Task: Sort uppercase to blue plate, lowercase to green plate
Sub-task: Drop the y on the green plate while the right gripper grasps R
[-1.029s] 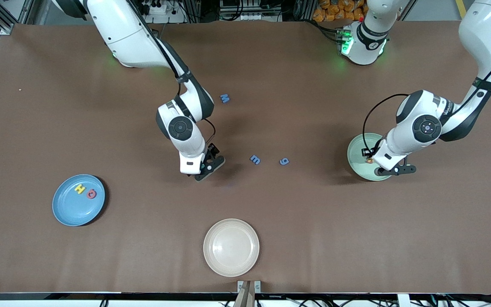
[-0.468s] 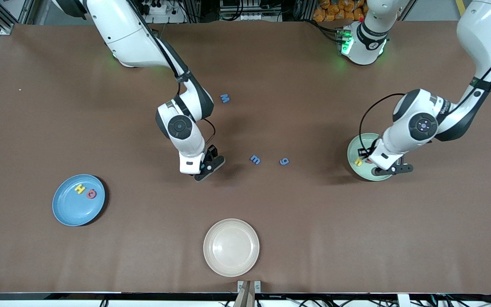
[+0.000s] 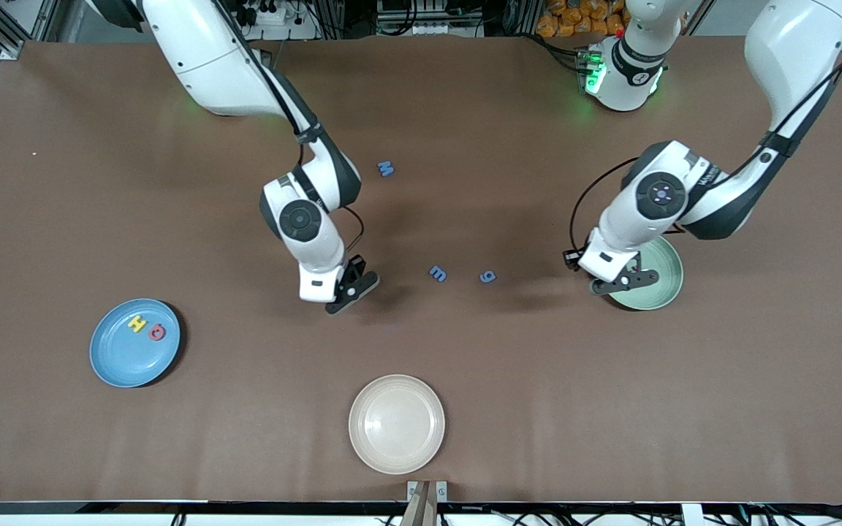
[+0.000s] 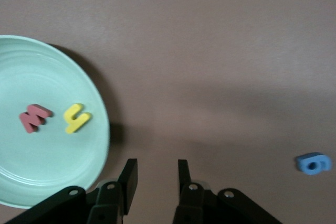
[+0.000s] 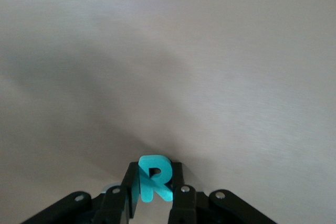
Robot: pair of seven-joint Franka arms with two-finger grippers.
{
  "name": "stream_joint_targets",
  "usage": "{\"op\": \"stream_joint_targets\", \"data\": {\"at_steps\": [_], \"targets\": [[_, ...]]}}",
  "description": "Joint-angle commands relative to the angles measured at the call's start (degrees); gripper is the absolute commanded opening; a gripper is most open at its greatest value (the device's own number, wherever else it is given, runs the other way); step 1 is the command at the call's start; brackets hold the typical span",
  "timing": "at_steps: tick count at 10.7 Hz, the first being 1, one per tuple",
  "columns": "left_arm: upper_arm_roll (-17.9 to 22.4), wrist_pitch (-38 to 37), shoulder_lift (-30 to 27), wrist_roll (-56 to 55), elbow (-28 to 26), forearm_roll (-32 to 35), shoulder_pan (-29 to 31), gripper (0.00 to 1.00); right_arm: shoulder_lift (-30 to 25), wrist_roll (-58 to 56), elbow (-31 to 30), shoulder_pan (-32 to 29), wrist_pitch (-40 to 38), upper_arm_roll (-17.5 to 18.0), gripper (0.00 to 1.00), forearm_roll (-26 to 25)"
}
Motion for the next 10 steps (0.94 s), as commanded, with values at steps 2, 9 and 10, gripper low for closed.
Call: {"op": "stream_joint_targets", "data": {"at_steps": [2, 9, 10], "targets": [[0.13, -0.14, 3.11, -6.84, 4.80, 0.11, -3.79, 0.38, -2.52, -0.15, 1.87, -7.29, -6.63, -0.11, 0.00, -0.76], [3.53, 1.09, 6.90, -16.70, 9.29, 1.16, -14.23, 0.52, -3.05, -24.98, 10.66, -13.35, -17.48, -11.72, 0.00, -0.49], [6.51, 2.92, 6.90, -18.36, 9.38, 1.16, -17.48, 0.52, -3.05, -29.81, 11.89, -15.47, -17.49, -11.72, 0.00, -0.41]]}}
